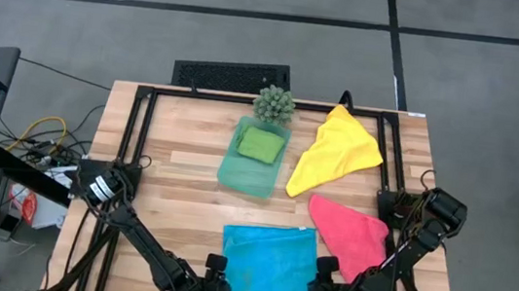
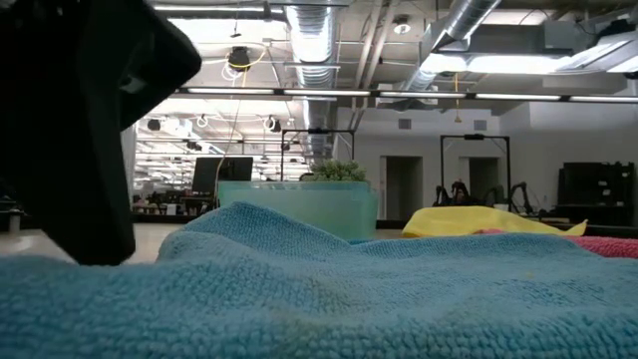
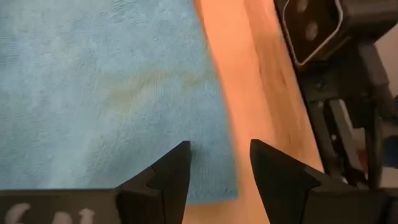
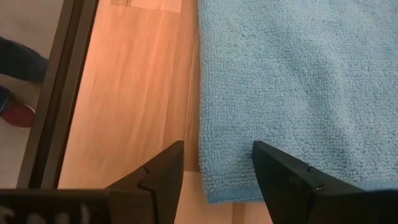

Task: Fold microfiber towels
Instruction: Fold the blue micro fiber cloth

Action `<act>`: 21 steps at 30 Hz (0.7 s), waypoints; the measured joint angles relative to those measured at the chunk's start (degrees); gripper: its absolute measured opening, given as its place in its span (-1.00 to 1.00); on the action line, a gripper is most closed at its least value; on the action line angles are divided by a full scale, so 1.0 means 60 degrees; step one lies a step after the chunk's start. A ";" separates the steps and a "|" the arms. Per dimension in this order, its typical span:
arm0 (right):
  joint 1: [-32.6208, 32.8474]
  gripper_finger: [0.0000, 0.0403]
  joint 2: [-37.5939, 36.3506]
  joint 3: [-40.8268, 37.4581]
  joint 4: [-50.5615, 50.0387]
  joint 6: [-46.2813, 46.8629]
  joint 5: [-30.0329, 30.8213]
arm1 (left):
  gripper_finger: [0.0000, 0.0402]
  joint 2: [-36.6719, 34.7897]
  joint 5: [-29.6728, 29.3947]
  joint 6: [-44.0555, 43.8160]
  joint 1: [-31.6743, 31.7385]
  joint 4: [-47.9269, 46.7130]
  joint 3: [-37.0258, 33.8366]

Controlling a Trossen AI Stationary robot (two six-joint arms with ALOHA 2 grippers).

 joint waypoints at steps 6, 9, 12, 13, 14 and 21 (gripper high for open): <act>-0.0026 0.06 0.0000 0.0000 -0.0045 -0.0001 -0.0029 | -0.21 0.0214 0.0000 -0.0061 0.0004 -0.0178 0.0015; -0.0026 0.06 0.0000 0.0001 -0.0058 0.0002 -0.0051 | -0.21 0.0369 0.0327 -0.0069 -0.0042 -0.0223 0.0039; -0.0026 0.06 0.0000 0.0004 -0.0131 0.0009 -0.0168 | -0.24 0.0454 0.0362 -0.0158 -0.0047 -0.0302 0.0066; -0.0026 0.06 0.0000 0.0004 -0.0150 0.0013 -0.0205 | -0.26 0.0457 0.0370 -0.0192 -0.0047 -0.0328 0.0066; -0.0026 0.05 0.0000 0.0004 -0.0211 0.0017 -0.0211 | -0.28 0.0461 0.0324 -0.0233 -0.0014 -0.0383 0.0066; -0.0026 -0.20 0.0000 0.0004 -0.0461 0.0019 -0.0289 | -0.49 0.0487 0.0578 -0.0410 0.0160 -0.0580 0.0062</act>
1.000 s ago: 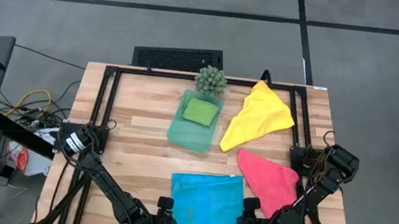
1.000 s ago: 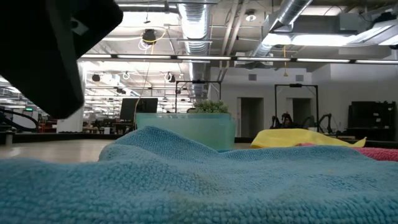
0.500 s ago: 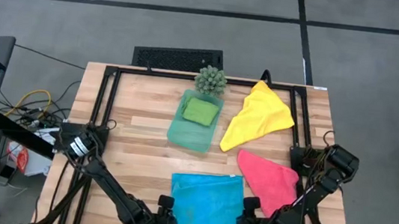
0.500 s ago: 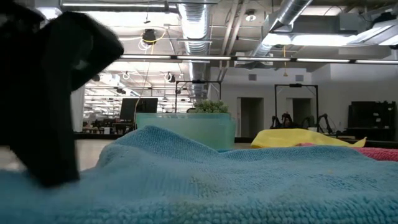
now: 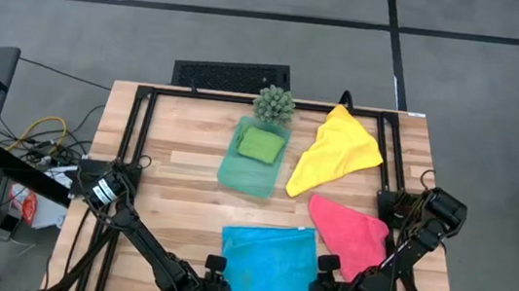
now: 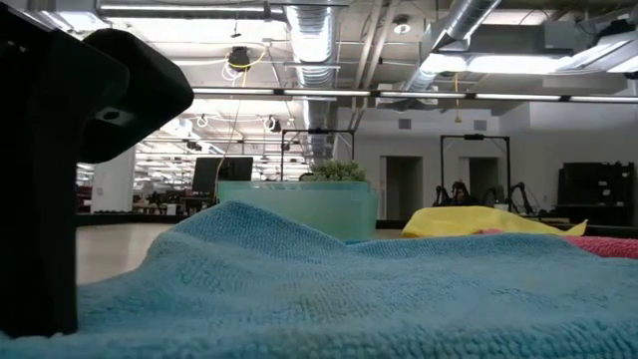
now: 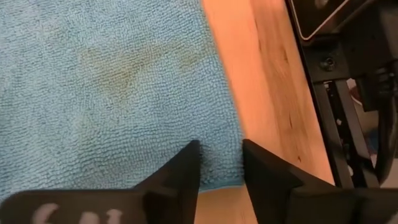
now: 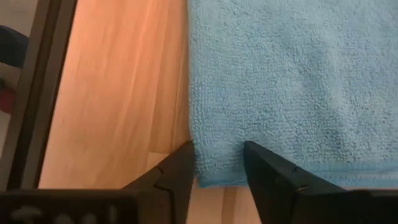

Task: Fold microfiber towels
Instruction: Fold the blue micro fiber cloth

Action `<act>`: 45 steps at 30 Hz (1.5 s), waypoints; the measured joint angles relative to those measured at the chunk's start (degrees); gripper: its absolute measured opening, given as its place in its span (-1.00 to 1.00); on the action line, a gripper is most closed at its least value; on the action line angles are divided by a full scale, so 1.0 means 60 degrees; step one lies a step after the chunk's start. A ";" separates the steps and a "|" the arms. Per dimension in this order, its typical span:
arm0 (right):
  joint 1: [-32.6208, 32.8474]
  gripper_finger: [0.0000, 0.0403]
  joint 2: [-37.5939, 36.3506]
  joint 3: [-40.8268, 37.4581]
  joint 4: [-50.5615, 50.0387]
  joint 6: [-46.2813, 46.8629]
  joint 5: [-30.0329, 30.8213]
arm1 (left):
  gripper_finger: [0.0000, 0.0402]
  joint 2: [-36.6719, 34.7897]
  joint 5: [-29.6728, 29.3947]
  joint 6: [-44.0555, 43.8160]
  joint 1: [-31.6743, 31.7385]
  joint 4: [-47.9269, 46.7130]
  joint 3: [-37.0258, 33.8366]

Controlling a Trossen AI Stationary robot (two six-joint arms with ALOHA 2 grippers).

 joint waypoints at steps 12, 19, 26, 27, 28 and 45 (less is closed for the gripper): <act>0.0006 -0.94 -0.0044 0.0054 -0.0023 0.0301 -0.0202 | -0.97 -0.0092 0.0534 -0.1363 0.0175 -0.0623 0.0402; 0.0080 -0.92 -0.0479 0.0266 -0.0230 0.0728 -0.0096 | -0.99 -0.0687 0.0355 -0.2616 0.0169 -0.2772 0.1269; -0.0091 -0.92 -0.1788 0.0270 -0.2116 0.1313 0.0968 | -0.98 -0.1239 -0.0391 -0.3147 0.0339 -0.4105 0.1606; -0.0170 -0.91 -0.1955 0.0273 -0.2404 0.1467 0.1064 | -0.98 -0.1275 -0.0562 -0.3103 0.0395 -0.4260 0.1633; -0.0265 -0.91 -0.2103 0.0257 -0.2767 0.1580 0.1088 | -0.98 -0.1275 -0.0702 -0.2979 0.0478 -0.4309 0.1639; -0.1921 -0.92 -0.2527 -0.0708 -0.3222 0.1484 0.0293 | -0.97 -0.1202 -0.0478 -0.1570 0.2385 -0.4955 0.1333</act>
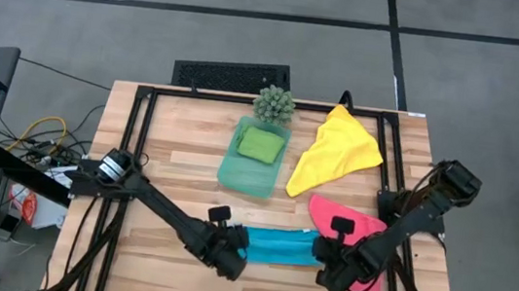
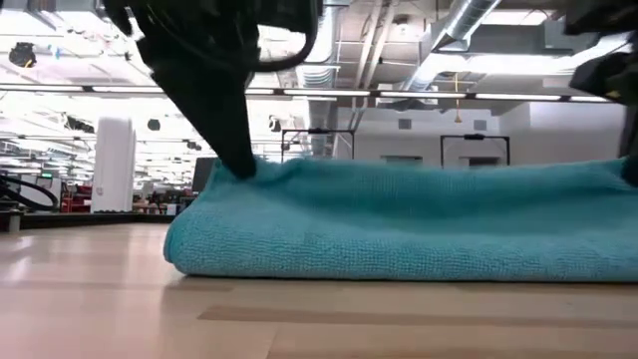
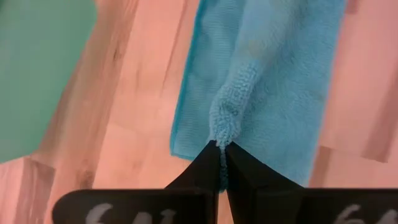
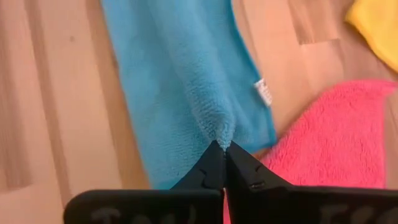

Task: Fold microfiber towels
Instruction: Fold the blue micro fiber cloth

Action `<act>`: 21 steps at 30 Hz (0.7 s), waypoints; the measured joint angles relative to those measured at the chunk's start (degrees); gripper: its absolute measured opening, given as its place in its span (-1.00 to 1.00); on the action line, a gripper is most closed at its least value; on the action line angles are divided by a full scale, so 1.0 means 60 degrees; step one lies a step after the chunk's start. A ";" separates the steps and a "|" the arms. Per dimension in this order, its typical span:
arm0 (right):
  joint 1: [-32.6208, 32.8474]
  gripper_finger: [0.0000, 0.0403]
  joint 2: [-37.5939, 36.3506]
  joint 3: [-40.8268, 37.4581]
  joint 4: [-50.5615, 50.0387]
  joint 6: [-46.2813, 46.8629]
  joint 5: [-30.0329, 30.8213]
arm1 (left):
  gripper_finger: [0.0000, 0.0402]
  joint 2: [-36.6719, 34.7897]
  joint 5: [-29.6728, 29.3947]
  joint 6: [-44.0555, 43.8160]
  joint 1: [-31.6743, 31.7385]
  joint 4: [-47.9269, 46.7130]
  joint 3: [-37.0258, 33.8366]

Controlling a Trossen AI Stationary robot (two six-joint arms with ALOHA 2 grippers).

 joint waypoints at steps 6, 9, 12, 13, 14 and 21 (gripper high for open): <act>-0.0410 -0.84 0.0014 -0.0046 -0.0008 -0.0203 0.0047 | -0.96 0.0000 -0.0029 -0.0285 0.0169 0.0179 -0.0412; -0.0597 -0.79 0.0014 -0.0043 -0.0041 -0.0294 0.0047 | -0.96 0.0004 0.0062 -0.0414 0.0222 0.0363 -0.0667; -0.0782 -0.75 0.0014 -0.0043 -0.0038 -0.0413 0.0043 | -0.96 0.0004 0.0159 -0.0410 0.0238 0.0412 -0.0677; -0.0849 -0.74 0.0014 -0.0043 -0.0041 -0.0416 0.0036 | -0.96 0.0004 0.0089 -0.0413 0.0238 0.0416 -0.0677; -0.0909 -0.73 0.0014 -0.0046 -0.0050 -0.0423 0.0019 | -0.95 0.0004 -0.0023 -0.0414 0.0238 0.0417 -0.0677; -0.1386 -0.59 0.0017 -0.0435 0.0003 -0.0202 -0.0448 | -0.69 0.0004 0.0125 -0.0365 0.0342 0.0449 -0.0677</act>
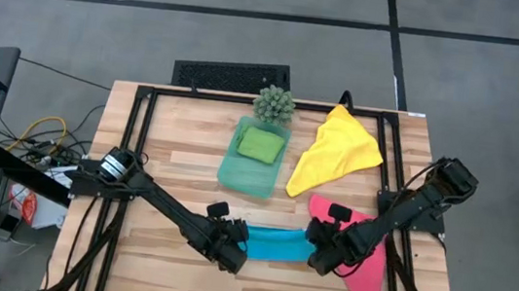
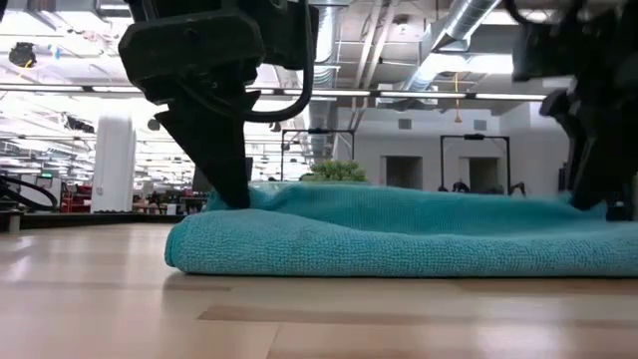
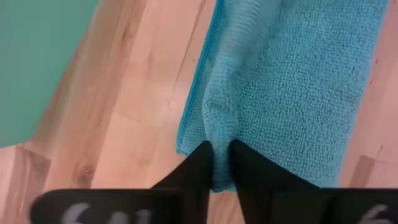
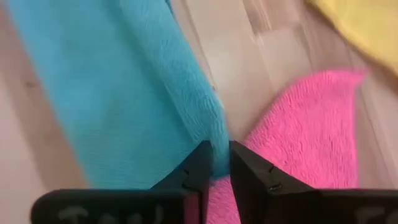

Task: Fold microfiber towels
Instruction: Fold the blue micro fiber cloth

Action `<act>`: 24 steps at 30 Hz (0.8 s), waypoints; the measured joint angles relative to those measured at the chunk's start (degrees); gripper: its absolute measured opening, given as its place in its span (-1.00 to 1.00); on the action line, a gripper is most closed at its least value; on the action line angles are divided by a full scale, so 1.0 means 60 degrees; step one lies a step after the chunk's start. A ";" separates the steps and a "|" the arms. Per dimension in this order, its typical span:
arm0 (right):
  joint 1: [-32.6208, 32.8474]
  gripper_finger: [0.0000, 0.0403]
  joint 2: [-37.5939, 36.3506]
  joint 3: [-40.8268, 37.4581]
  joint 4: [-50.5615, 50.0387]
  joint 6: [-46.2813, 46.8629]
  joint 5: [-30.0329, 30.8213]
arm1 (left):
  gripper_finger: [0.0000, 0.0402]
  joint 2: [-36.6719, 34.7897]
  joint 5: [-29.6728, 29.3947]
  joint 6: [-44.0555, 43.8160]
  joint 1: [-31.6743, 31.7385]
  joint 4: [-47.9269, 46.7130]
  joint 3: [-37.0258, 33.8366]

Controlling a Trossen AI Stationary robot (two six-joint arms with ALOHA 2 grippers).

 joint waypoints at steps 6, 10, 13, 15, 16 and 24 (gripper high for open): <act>-0.0212 -0.34 0.0004 -0.0270 0.0093 0.0157 -0.0192 | -0.34 0.0000 0.0079 0.0163 0.0024 -0.0001 0.0000; -0.0106 -0.18 -0.0271 -0.0278 0.0093 0.0320 0.0137 | -0.20 -0.0070 0.0382 0.0290 0.0105 -0.0360 0.0105; 0.0092 -0.12 -0.0750 -0.0274 0.0002 0.0784 0.0824 | -0.16 -0.0438 0.0264 0.0412 0.0157 -0.0549 0.0345; 0.0267 -0.10 -0.1119 -0.0275 -0.0090 0.1052 0.1302 | -0.16 -0.0777 -0.0128 0.0432 0.0168 -0.0540 0.0404; 0.0367 -0.09 -0.1282 -0.0274 -0.0031 0.1087 0.1533 | -0.16 -0.0942 -0.0333 0.0423 0.0163 -0.0383 0.0393; 0.1085 -0.21 -0.1077 -0.0267 0.1241 0.0960 0.2496 | -0.16 -0.1078 -0.0325 0.0751 -0.0094 0.3338 -0.0539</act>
